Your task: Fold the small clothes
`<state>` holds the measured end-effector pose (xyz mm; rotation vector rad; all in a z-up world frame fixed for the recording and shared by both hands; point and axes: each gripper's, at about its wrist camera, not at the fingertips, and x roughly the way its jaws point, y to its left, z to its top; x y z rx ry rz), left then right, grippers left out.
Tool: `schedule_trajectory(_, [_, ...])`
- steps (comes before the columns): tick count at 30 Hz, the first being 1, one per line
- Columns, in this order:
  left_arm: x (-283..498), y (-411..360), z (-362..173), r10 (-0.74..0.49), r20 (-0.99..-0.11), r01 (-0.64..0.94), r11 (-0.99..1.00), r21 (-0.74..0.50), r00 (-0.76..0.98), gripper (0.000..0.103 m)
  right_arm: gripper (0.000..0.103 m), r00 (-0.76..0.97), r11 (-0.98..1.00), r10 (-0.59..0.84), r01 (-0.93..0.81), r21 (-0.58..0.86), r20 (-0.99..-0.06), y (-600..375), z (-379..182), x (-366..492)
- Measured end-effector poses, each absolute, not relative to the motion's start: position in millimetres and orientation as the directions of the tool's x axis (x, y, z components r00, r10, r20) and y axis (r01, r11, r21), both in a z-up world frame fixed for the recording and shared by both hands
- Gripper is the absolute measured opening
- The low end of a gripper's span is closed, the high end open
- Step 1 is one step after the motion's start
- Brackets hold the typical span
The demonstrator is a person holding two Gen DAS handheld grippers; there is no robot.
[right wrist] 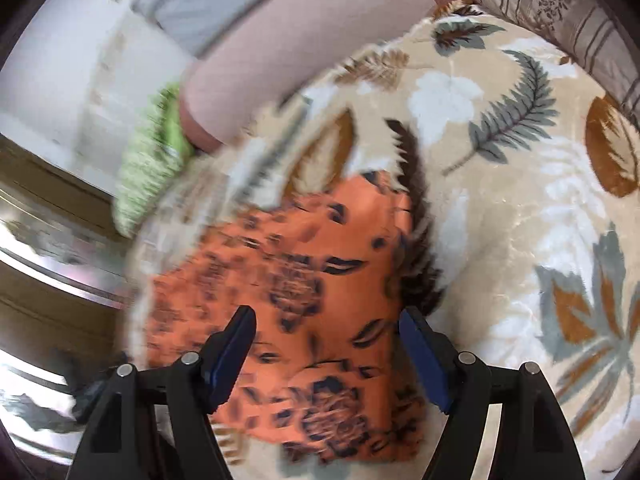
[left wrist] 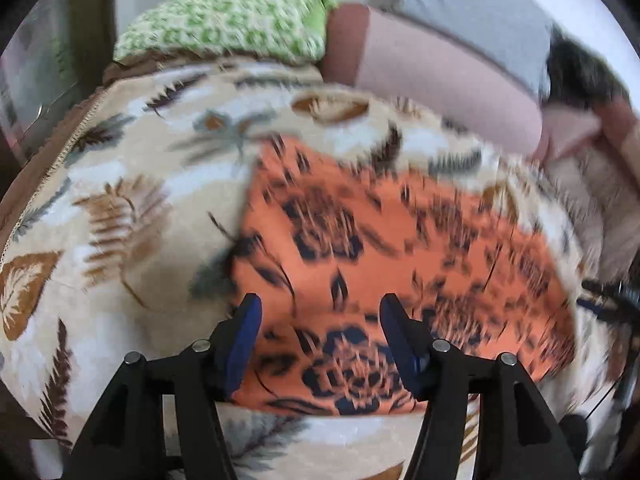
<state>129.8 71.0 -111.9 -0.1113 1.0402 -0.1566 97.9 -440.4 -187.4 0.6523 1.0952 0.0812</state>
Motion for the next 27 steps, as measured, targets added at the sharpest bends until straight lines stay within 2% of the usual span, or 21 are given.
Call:
schedule_trajectory(2, [124.1, 61.6, -124.8, -0.196, -0.861, 0.076, 0.980, -0.182, 0.470, 0.062, 0.074, 0.445, 0.815, 0.371, 0.266, 0.515, -0.815, -437.1, -202.3, 94.7])
schedule_trajectory(4, [119.9, 55.4, -130.4, -0.208, -0.866, 0.076, 0.978, -0.195, 0.454, 0.062, 0.062, 0.450, 0.805, 0.377, 0.273, 0.527, -0.809, -438.6, -205.4, 85.7])
schedule_trajectory(5, [115.3, 54.4, -131.1, -0.213, -0.867, 0.078, 0.977, -0.200, 0.450, 0.062, 0.059, 0.437, 0.805, 0.382, 0.275, 0.525, -0.814, -438.4, -207.5, 81.8])
schedule_trajectory(8, [107.7, 52.6, -132.9, -0.221, -0.870, 0.082, 0.975, -0.206, 0.441, 0.062, 0.056, 0.401, 0.811, 0.399, 0.266, 0.521, -0.825, -437.2, -214.2, 73.4])
schedule_trajectory(9, [105.5, 54.2, -134.5, -0.225, -0.870, 0.081, 0.974, -0.211, 0.438, 0.062, 0.050, 0.391, 0.810, 0.407, 0.262, 0.524, -0.825, -436.4, -214.6, 70.5])
schedule_trajectory(10, [102.1, 54.7, -133.7, -0.233, -0.868, 0.081, 0.972, -0.220, 0.438, 0.062, 0.037, 0.390, 0.808, 0.413, 0.260, 0.528, -0.823, -435.1, -217.6, 72.2])
schedule_trajectory(11, [99.8, 54.5, -132.8, -0.236, -0.867, 0.083, 0.971, -0.223, 0.439, 0.062, 0.032, 0.388, 0.800, 0.427, 0.259, 0.542, -0.817, -435.3, -218.7, 68.7])
schedule_trajectory(13, [96.7, 54.5, -132.4, -0.234, -0.868, 0.086, 0.972, -0.219, 0.438, 0.062, 0.015, 0.370, 0.815, 0.404, 0.271, 0.513, -0.837, -431.0, -218.4, 64.5])
schedule_trajectory(14, [94.6, 55.1, -132.1, -0.234, -0.869, 0.087, 0.972, -0.218, 0.436, 0.062, 0.008, 0.378, 0.816, 0.394, 0.276, 0.508, -0.838, -431.2, -215.6, 62.3])
schedule_trajectory(15, [92.7, 55.8, -131.1, -0.231, -0.868, 0.086, 0.973, -0.216, 0.439, 0.062, 0.006, 0.394, 0.815, 0.390, 0.274, 0.511, -0.833, -430.9, -210.0, 59.0])
schedule_trajectory(18, [87.7, 59.7, -126.7, -0.229, -0.862, 0.086, 0.973, -0.213, 0.452, 0.062, 0.006, 0.409, 0.809, 0.390, 0.276, 0.519, -0.825, -425.6, -195.1, 52.9])
schedule_trajectory(20, [88.7, 60.2, -126.4, -0.225, -0.861, 0.080, 0.974, -0.212, 0.456, 0.062, 0.006, 0.351, 0.813, 0.372, 0.324, 0.484, -0.859, -426.2, -217.6, 49.7])
schedule_trajectory(22, [92.5, 58.4, -127.7, -0.231, -0.866, 0.087, 0.973, -0.215, 0.444, 0.062, 0.006, 0.298, 0.795, 0.413, 0.343, 0.500, -0.861, -425.9, -244.6, 47.3])
schedule_trajectory(25, [97.8, 54.2, -127.7, -0.228, -0.865, 0.110, 0.974, -0.200, 0.447, 0.062, 0.010, 0.366, 0.802, 0.403, 0.301, 0.516, -0.839, -427.1, -225.5, 45.6])
schedule_trajectory(26, [100.8, 52.4, -128.7, -0.229, -0.865, 0.119, 0.973, -0.197, 0.446, 0.062, 0.014, 0.387, 0.806, 0.391, 0.295, 0.514, -0.835, -430.2, -217.6, 46.8])
schedule_trajectory(27, [105.5, 50.8, -131.0, -0.228, -0.866, 0.123, 0.973, -0.193, 0.444, 0.062, 0.028, 0.405, 0.812, 0.371, 0.294, 0.504, -0.836, -433.1, -209.8, 49.1])
